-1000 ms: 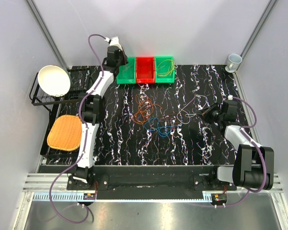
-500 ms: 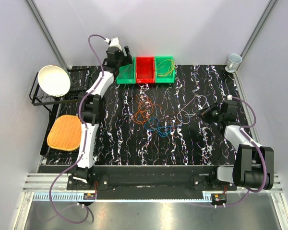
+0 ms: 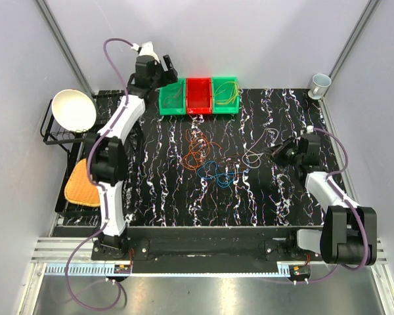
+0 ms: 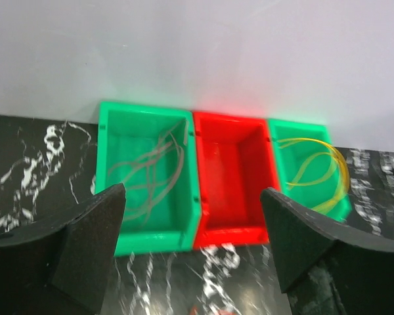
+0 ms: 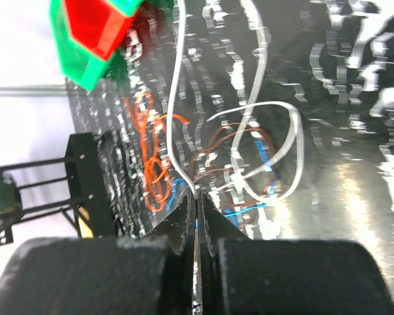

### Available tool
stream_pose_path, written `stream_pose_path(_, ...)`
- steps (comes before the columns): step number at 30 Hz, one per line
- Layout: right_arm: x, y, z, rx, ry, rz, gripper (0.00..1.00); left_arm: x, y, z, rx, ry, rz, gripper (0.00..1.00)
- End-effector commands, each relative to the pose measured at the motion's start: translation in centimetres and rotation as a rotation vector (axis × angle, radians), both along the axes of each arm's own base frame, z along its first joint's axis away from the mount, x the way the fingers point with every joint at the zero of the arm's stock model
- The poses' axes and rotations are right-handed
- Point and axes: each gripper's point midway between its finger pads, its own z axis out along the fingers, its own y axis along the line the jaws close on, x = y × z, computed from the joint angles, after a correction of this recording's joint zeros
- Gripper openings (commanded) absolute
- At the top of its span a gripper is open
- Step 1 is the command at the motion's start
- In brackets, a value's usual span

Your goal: Untangle the cables

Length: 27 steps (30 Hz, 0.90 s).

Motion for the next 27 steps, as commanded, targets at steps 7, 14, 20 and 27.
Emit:
stream_pose_path(7, 0.9, 3.8, 10.8, -0.018, -0.233, 0.082, 0.0, -11.0, -3.8, 4.2, -0.094, 0.06, -0.141, 0.83)
stream_pose_path(14, -0.7, 7.4, 15.8, 0.002, -0.275, 0.198, 0.0, -17.7, -5.2, 3.5, -0.118, 0.103, -0.239, 0.8)
stream_pose_path(20, -2.3, 9.3, 22.4, 0.016, -0.421, 0.319, 0.0, -22.7, -7.2, 2.0, -0.096, 0.087, -0.38, 0.78)
stream_pose_path(27, -5.6, 12.7, 24.0, 0.086, -0.509, 0.65, 0.0, -27.0, -8.1, 1.2, -0.132, 0.003, -0.542, 0.75)
